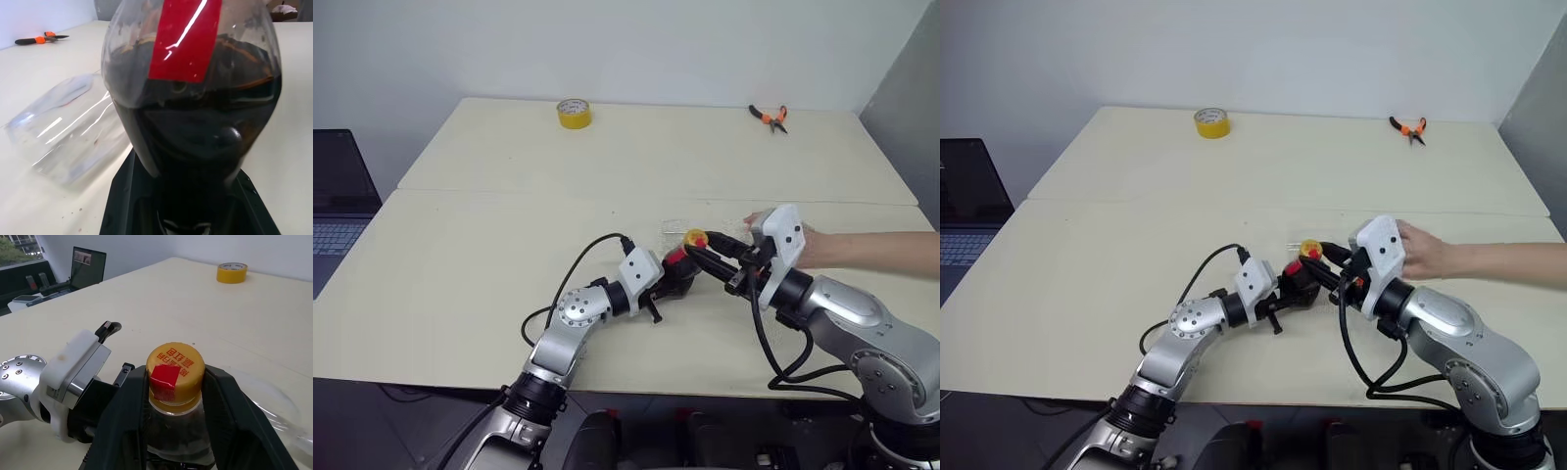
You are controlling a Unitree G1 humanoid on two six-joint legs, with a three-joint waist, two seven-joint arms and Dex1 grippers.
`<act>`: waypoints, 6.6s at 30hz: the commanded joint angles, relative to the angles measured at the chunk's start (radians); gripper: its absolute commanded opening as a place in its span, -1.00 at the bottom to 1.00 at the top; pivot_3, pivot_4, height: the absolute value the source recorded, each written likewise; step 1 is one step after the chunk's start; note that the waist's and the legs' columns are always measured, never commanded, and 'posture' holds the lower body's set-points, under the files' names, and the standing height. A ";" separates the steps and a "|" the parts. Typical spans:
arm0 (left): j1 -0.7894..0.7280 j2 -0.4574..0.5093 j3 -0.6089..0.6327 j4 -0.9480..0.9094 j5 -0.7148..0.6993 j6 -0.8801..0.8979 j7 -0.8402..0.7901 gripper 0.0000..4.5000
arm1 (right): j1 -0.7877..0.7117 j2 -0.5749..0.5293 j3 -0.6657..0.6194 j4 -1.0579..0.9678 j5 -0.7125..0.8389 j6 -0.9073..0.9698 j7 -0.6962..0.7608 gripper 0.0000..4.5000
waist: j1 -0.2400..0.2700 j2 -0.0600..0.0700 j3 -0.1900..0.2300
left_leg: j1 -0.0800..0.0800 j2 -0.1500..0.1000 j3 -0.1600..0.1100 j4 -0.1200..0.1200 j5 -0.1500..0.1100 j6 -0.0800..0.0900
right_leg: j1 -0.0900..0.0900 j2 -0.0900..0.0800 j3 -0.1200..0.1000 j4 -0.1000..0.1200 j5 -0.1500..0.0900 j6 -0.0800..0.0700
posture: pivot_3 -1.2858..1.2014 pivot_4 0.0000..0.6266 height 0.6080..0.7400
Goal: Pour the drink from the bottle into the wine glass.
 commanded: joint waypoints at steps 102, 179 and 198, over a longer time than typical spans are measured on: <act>-0.137 -0.060 0.506 0.383 -0.070 -0.220 0.570 0.00 | -0.160 0.039 0.283 0.211 -0.401 -0.293 0.319 1.00 | 0.002 -0.003 0.001 | -0.001 -0.001 0.000 0.002 0.000 0.000 | -0.001 -0.002 -0.001 0.001 0.001 0.001 | 0.03 -0.52 1.00; 0.076 0.274 0.230 -0.218 -0.240 0.125 -0.118 1.00 | -0.199 -0.071 0.294 0.911 -1.543 -0.735 -0.200 -0.95 | -0.016 -0.001 0.000 | 0.005 0.001 0.004 0.000 0.000 -0.001 | 0.000 0.000 0.004 0.006 0.000 -0.002 | 0.03 -0.52 1.00; 0.241 0.434 0.445 -0.392 -0.507 0.306 -0.198 1.00 | -0.080 0.338 0.159 0.813 -0.726 -0.985 0.122 -0.95 | -0.024 0.000 0.002 | 0.005 0.000 0.002 0.000 0.000 0.000 | 0.000 -0.001 0.002 0.007 -0.001 -0.003 | 0.03 -0.52 1.00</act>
